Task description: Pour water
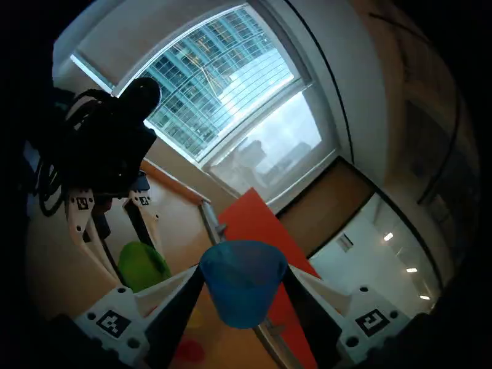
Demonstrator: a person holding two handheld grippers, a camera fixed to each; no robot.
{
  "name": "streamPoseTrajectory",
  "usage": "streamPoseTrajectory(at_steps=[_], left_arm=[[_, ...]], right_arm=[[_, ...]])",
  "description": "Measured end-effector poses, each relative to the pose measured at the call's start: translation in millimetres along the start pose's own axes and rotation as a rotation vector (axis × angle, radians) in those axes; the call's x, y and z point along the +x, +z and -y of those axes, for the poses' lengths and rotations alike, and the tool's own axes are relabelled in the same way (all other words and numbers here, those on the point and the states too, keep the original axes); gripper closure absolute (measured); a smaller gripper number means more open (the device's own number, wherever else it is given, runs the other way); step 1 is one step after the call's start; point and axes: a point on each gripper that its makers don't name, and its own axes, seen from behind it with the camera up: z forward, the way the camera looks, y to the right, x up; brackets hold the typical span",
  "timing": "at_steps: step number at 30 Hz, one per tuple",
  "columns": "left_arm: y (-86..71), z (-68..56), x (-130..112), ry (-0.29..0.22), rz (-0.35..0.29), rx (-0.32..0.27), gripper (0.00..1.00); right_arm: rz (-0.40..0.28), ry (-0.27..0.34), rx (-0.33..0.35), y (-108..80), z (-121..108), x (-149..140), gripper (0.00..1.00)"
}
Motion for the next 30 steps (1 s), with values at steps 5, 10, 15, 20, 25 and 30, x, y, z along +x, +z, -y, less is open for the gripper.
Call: streamPoseTrajectory(at_steps=[5,10,15,20,25,30], left_arm=[[0.4,-2.0,0,0.007,0.002,-0.002,0.13],[1.7,-2.2,0,0.006,0.001,-0.005,0.13],[3.1,-0.9,-1,0.006,0.002,-0.002,0.13],[3.7,-2.3,0,0.004,-0.001,-0.008,0.13],[4.9,-4.1,1,0.007,-0.002,-0.012,0.13],[5.4,-5.9,2,0.009,-0.001,-0.016,0.13]], right_arm=[[0.011,-0.049,-0.003,5.0,-1,-1,0.09],[0.015,-0.095,-0.011,8.6,-3,0,0.09],[0.022,-0.144,-0.016,11.9,-4,0,0.09],[0.027,-0.186,-0.023,14.3,-7,0,0.09],[0.027,-0.220,-0.031,15.0,-10,2,0.09],[0.028,-0.249,-0.037,15.7,-11,2,0.09]])
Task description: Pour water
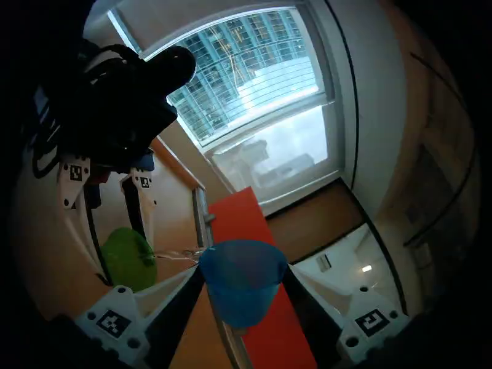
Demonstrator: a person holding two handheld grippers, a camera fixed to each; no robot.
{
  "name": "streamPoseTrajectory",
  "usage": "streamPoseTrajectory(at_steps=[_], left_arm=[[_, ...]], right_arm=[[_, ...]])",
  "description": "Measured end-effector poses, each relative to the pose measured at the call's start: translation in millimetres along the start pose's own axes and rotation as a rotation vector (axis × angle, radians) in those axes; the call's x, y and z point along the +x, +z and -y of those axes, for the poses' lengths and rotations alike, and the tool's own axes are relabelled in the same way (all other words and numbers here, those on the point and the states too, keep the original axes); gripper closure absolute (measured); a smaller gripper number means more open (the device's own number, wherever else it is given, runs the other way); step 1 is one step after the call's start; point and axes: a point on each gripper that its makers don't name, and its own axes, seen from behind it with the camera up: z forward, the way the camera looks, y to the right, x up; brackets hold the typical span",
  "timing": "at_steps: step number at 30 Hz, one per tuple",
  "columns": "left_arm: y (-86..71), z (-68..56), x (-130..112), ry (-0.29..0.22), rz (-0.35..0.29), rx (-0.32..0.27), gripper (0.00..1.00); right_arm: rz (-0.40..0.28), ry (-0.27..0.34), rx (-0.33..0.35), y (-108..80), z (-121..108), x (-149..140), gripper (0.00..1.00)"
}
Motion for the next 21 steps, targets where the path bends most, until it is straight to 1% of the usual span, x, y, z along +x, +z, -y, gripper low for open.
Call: streamPoseTrajectory(at_steps=[12,21], left_arm=[[1.8,1.3,-0.8,0.005,0.005,0.003,0.13],[3.8,0.3,0.0,0.009,0.005,0.004,0.13]], right_arm=[[0.002,-0.044,-0.026,-1.3,-0.7,-0.8,0.09],[-0.001,-0.067,-0.037,-3.7,-3.1,-1.6,0.09]])
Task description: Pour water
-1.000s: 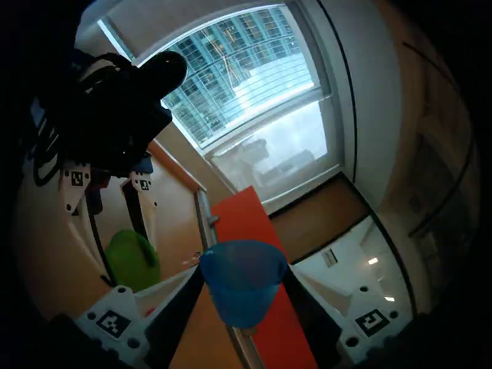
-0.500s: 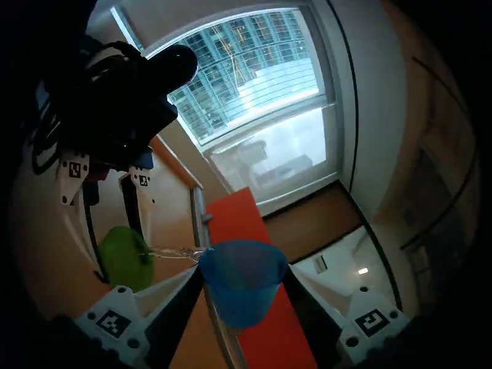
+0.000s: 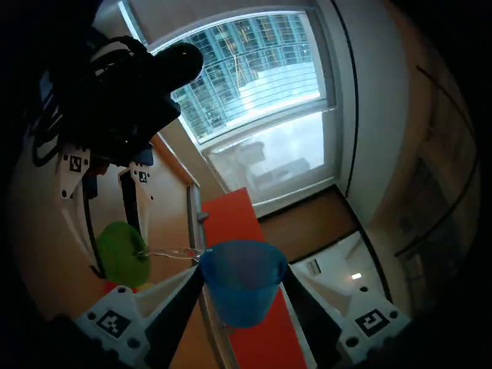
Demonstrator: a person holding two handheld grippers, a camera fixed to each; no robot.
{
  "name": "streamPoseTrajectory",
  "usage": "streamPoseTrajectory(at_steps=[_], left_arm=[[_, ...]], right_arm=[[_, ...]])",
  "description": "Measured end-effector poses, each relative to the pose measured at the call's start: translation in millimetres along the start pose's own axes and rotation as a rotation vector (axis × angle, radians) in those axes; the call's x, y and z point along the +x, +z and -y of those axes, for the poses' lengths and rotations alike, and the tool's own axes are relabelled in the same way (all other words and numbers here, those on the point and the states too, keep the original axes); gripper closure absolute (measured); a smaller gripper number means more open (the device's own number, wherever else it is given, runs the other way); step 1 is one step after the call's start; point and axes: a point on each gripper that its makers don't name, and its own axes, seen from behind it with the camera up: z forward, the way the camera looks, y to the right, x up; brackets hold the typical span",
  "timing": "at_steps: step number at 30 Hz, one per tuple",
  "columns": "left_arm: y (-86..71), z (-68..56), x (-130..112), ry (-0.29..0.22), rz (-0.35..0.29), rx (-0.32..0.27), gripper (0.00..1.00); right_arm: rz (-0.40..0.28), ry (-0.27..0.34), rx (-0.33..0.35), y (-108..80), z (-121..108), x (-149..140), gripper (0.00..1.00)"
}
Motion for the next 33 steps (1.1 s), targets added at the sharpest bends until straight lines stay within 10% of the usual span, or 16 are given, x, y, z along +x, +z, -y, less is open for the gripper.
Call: streamPoseTrajectory(at_steps=[33], left_arm=[[0.3,-1.6,3,0.010,0.003,0.003,0.13]], right_arm=[[-0.005,-0.134,-0.044,0.9,-21,1,0.09]])
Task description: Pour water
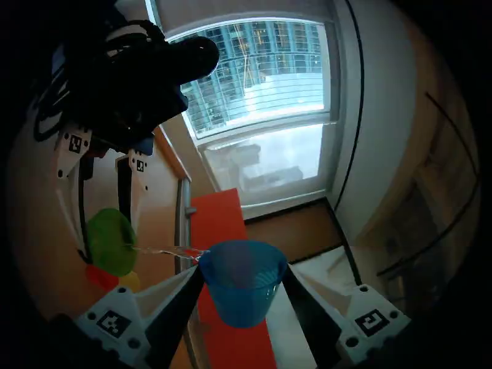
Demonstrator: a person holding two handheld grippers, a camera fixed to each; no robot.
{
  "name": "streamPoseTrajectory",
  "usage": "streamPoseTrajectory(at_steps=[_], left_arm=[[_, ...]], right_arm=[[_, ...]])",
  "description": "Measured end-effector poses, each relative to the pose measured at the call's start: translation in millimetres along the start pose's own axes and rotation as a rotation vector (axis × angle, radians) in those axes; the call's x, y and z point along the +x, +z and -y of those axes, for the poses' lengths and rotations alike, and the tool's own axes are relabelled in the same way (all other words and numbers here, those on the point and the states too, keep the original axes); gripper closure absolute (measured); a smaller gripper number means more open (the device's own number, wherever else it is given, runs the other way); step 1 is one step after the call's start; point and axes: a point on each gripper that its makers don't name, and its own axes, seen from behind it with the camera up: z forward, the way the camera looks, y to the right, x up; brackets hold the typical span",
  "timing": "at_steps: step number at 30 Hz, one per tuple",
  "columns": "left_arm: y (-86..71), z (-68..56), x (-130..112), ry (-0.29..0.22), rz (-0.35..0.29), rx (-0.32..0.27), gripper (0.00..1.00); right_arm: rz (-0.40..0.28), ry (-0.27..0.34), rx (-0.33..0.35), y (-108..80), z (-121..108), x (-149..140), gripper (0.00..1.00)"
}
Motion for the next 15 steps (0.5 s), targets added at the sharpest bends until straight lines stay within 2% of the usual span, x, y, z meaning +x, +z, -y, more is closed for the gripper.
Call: streamPoseTrajectory(at_steps=[15], left_arm=[[0.4,3.2,-2,0.000,0.000,0.004,0.13]], right_arm=[[-0.006,-0.065,-0.020,2.3,-11,2,0.09]])
